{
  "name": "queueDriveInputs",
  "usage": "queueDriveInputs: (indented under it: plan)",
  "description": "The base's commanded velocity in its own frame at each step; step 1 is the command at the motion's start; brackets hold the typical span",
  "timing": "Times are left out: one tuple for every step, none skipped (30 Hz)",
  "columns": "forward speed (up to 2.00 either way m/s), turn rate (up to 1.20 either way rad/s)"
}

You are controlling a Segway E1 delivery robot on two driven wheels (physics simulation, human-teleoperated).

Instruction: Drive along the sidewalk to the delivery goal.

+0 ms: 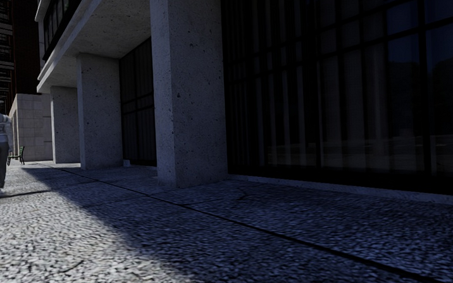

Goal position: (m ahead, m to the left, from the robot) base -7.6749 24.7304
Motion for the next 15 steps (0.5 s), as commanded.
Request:
queueDriveInputs:
  plan:
    - [0.00,0.00]
    - [0.00,0.00]
    - [0.00,0.00]
    - [0.00,0.00]
    - [0.00,0.00]
    - [0.00,0.00]
    - [0.00,0.00]
    - [0.00,0.00]
    - [0.00,0.00]
    - [0.00,0.00]
    - [0.00,0.00]
    - [0.00,0.00]
    - [0.00,0.00]
    - [0.00,0.00]
    - [0.00,0.00]
